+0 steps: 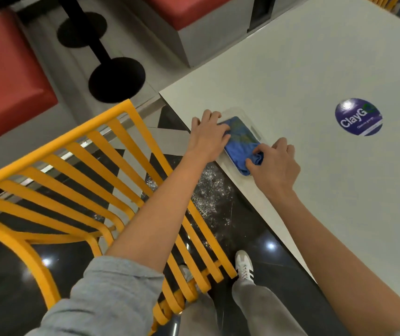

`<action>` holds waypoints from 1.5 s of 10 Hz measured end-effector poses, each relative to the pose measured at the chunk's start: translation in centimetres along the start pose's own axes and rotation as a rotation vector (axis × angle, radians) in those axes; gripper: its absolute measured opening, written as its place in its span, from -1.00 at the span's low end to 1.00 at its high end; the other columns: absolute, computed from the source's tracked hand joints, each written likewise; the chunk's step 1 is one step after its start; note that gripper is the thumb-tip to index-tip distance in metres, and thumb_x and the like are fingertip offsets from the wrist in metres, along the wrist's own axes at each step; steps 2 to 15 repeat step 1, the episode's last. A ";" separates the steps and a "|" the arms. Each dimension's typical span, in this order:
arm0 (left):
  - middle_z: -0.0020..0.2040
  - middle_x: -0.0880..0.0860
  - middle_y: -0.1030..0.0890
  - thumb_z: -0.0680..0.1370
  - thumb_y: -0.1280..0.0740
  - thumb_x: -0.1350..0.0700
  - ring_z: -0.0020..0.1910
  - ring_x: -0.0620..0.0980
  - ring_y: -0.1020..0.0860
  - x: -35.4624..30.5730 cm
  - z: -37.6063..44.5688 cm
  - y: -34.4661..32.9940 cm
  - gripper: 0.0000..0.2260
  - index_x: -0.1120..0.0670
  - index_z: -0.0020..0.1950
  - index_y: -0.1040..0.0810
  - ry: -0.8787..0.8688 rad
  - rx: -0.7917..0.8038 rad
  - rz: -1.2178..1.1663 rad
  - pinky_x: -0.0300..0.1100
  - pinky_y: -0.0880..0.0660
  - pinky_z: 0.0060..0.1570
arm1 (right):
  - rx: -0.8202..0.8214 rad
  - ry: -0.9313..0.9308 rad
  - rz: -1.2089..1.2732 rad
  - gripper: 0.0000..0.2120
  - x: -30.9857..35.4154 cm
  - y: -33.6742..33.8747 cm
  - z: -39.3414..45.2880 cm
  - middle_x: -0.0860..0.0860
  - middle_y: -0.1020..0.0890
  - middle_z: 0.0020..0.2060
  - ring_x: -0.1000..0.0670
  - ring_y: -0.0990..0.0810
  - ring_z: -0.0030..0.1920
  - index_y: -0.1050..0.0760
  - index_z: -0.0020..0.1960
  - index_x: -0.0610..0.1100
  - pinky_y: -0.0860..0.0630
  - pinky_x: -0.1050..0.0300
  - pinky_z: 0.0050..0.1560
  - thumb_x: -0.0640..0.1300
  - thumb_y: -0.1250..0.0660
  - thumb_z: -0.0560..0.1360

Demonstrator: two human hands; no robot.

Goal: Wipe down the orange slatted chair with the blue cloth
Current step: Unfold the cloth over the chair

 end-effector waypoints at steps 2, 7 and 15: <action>0.47 0.04 -0.29 0.65 -0.14 -0.07 0.43 0.07 -0.22 1.4 -1.9 0.4 -0.68 -0.07 0.36 -0.47 0.013 0.042 -0.061 0.07 -0.26 0.25 | -0.049 0.084 0.015 -0.74 2.0 1.1 0.2 -0.06 -0.42 0.09 -0.14 -0.39 0.12 -0.59 0.11 0.03 -0.42 -0.04 0.03 0.03 -0.41 0.44; 0.47 0.04 -0.29 0.65 -0.14 -0.07 0.43 0.07 -0.22 1.4 -1.9 0.4 -0.68 -0.07 0.36 -0.47 0.013 0.042 -0.061 0.07 -0.26 0.25 | -0.049 0.084 0.015 -0.74 2.0 1.1 0.2 -0.06 -0.42 0.09 -0.14 -0.39 0.12 -0.59 0.11 0.03 -0.42 -0.04 0.03 0.03 -0.41 0.44; 0.47 0.04 -0.29 0.65 -0.14 -0.07 0.43 0.07 -0.22 1.4 -1.9 0.4 -0.68 -0.07 0.36 -0.47 0.013 0.042 -0.061 0.07 -0.26 0.25 | -0.049 0.084 0.015 -0.74 2.0 1.1 0.2 -0.06 -0.42 0.09 -0.14 -0.39 0.12 -0.59 0.11 0.03 -0.42 -0.04 0.03 0.03 -0.41 0.44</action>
Point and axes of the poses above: each hand's wrist, its own z-axis towards the middle knuckle, its own y-axis out of the back of the hand, x = y × z, the point moved 2 cm from there along z, towards the middle knuckle
